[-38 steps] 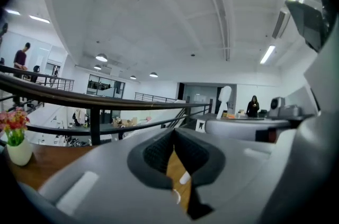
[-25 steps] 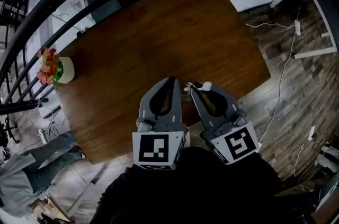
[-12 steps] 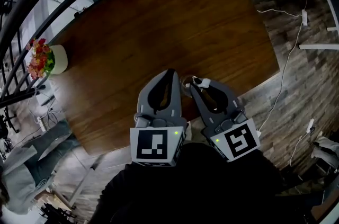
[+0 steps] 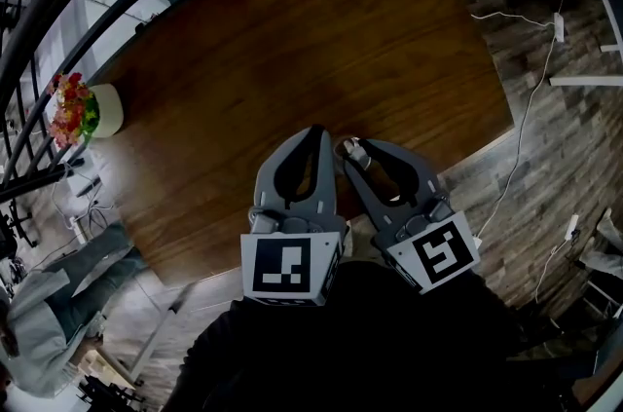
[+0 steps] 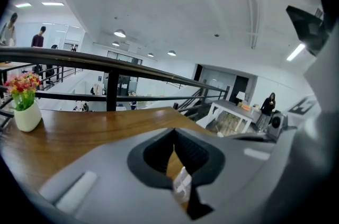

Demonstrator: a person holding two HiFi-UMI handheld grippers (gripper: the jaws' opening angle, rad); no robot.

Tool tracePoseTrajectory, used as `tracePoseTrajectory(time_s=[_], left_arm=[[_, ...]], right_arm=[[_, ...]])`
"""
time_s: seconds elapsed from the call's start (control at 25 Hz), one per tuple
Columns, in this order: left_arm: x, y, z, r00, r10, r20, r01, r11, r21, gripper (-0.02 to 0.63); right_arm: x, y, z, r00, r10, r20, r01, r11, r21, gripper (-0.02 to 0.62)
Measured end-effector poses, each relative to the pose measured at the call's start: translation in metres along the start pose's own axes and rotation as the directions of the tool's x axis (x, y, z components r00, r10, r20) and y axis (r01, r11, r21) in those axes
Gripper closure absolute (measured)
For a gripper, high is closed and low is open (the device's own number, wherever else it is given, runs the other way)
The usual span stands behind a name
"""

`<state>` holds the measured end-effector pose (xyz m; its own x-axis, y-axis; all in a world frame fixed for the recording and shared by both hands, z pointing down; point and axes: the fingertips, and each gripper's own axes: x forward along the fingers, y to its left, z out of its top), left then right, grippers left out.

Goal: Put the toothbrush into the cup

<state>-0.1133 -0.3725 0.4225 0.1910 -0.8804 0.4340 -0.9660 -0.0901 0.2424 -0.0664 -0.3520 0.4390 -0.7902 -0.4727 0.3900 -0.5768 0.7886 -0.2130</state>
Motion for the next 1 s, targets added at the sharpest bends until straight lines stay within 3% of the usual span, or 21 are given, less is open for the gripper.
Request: tracePoseTrajectory(time_s=[0.4,0.68,0.88,1.0], left_arm=[[-0.009,0.002,0.001,1.0,-0.014,0.009,0.014,1.0,0.015,0.598],[-0.028,-0.004,0.017,0.996,-0.017,0.084,0.012,0.998,0.063,0.598],[-0.054,-0.011,0.039,0.987,-0.047,0.154,0.031,0.994,0.108,0.597],[-0.069,-0.025,0.059,0.972,-0.092,0.215,0.06,0.987,0.149,0.597]], right_arm=[[-0.003,0.007,0.001,0.999,-0.027,0.02,0.027,1.0,0.001,0.472],[-0.026,0.005,0.026,0.989,-0.111,0.099,0.112,0.994,-0.002,0.502],[-0.049,0.017,0.06,0.961,-0.146,0.234,0.155,0.988,-0.021,0.585],[-0.065,0.027,0.088,0.935,-0.162,0.314,0.179,0.983,-0.027,0.595]])
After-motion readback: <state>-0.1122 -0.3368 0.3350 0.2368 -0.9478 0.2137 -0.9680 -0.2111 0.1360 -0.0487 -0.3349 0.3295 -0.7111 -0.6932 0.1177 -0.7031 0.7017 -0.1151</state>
